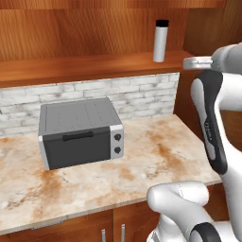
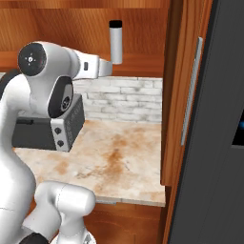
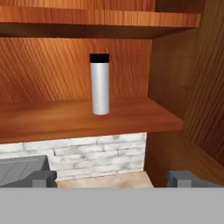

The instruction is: Pick the milk, bottled water, water bottle from the counter and place them in the open cabinet.

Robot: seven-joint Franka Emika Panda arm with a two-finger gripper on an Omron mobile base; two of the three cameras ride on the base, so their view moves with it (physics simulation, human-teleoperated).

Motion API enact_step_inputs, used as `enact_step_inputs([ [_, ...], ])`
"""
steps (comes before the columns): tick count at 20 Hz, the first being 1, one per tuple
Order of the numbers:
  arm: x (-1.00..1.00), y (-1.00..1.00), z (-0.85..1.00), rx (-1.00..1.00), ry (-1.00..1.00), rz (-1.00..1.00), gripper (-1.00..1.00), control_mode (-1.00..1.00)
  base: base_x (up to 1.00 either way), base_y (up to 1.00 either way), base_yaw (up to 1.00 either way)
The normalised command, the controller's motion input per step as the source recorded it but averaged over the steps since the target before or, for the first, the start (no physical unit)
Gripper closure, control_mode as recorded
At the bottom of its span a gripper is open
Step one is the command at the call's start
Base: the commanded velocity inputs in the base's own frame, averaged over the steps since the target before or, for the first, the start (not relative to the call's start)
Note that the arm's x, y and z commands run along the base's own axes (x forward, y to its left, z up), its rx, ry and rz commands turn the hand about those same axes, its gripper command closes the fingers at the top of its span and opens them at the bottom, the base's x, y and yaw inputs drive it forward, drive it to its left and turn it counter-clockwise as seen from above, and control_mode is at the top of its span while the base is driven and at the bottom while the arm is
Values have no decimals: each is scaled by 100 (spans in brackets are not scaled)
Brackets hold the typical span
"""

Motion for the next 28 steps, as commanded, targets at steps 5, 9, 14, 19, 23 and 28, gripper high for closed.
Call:
enact_step_inputs([
  [5, -67, 7, 0, 1, 0, -3, -100, -100, 0, 0, 0],
  [9, -70, 10, 0, 1, 0, -3, -100, -100, 0, 0, 0],
  [14, -57, 19, 0, 0, -2, -1, -100, -100, 0, 0, 0],
  [19, -52, 23, 0, 0, -2, 0, -100, -100, 0, 0, 0],
  [23, -45, 25, 0, 0, -2, 0, -100, -100, 0, 0, 0],
  [28, -28, 15, 0, 0, 0, 0, -100, -100, 0, 0, 0],
])
